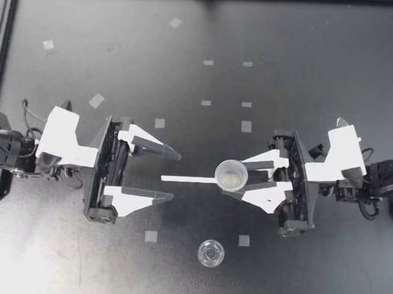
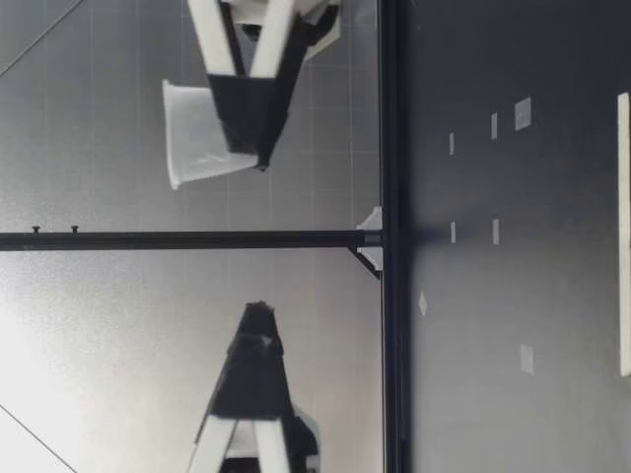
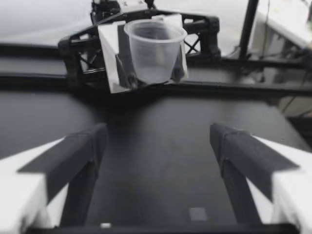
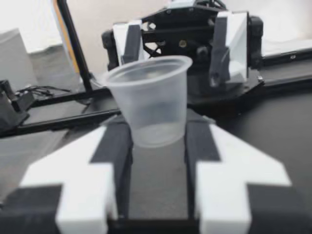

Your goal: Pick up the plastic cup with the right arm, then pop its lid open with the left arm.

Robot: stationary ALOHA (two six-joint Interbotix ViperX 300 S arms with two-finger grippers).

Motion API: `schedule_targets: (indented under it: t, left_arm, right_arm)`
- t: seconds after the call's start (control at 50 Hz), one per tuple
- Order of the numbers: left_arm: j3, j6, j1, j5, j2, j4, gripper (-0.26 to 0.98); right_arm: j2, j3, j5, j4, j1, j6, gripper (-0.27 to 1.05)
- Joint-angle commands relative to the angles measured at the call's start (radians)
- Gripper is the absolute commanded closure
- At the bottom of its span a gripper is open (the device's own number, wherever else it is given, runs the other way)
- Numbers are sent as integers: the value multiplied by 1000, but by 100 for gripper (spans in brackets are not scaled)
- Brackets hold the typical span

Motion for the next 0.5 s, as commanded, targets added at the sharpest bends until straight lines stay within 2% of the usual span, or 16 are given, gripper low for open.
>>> schedule_targets:
  t: [0.0, 0.48]
  left_arm:
    - [-8, 14, 3, 3, -12, -5, -6]
    - [-12, 15, 2, 77, -18, -5, -6]
  right_arm:
    - [9, -9, -35, -2, 17, 2, 63]
    - [49, -25, -41, -5, 20, -5, 63]
